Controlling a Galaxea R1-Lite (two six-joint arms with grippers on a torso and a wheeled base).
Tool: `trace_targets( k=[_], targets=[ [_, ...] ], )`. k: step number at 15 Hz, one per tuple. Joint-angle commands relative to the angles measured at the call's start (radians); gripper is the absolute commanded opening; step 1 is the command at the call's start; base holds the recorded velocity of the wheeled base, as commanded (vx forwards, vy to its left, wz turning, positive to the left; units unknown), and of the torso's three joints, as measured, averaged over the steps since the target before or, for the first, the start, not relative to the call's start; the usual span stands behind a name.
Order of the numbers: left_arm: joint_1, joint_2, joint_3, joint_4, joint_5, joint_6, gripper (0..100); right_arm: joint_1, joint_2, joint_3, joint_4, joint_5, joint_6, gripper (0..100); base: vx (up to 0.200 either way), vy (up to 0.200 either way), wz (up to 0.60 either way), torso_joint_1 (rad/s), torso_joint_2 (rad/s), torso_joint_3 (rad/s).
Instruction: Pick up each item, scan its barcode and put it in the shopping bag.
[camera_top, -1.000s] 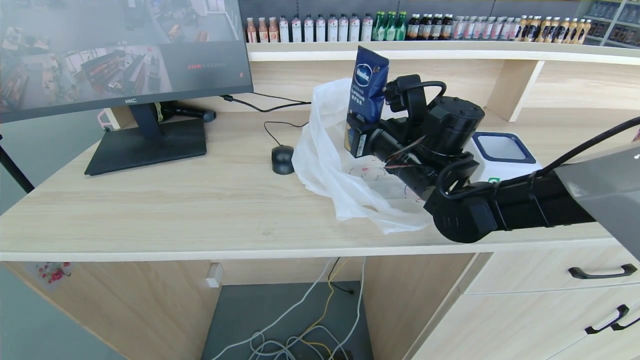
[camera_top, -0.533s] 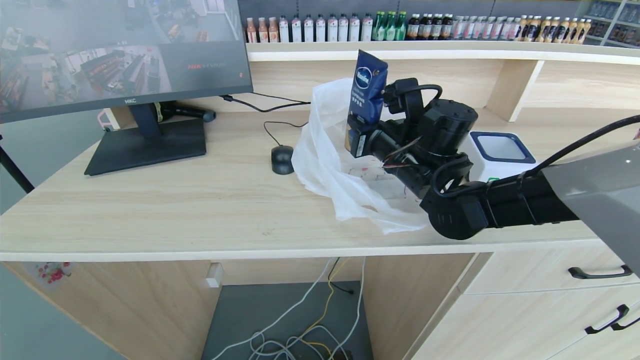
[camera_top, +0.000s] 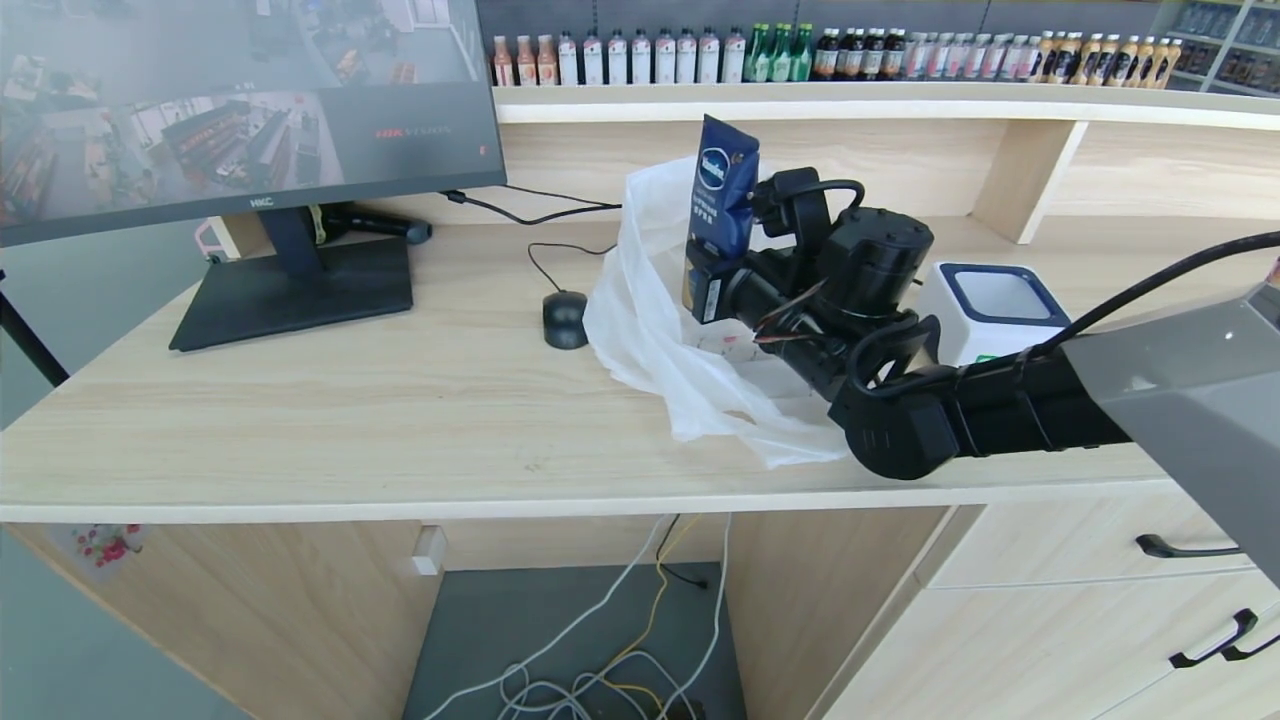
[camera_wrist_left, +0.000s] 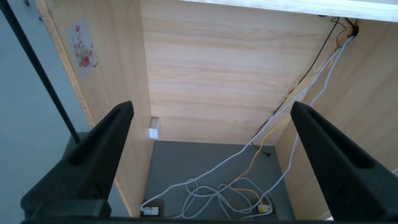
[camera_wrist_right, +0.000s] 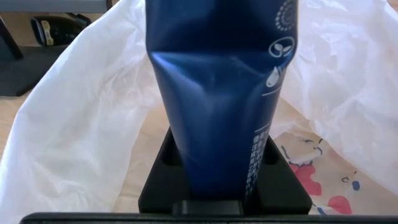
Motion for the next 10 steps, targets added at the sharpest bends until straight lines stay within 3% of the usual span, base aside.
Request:
trace_targets(
  k=[1, 10],
  targets=[
    [0.000, 0.000, 0.000, 0.000, 0.001, 0.000, 100, 0.000, 0.012, -0.001, 0.007, 0.001, -0.001, 0, 0.000, 0.000, 0.00, 0.000, 0.00, 0.000],
    [0.000, 0.000, 0.000, 0.000, 0.001, 0.000, 100, 0.000, 0.012, -0.024, 0.064, 0.001, 0.001, 0, 0.000, 0.000, 0.00, 0.000, 0.00, 0.000]
  ],
)
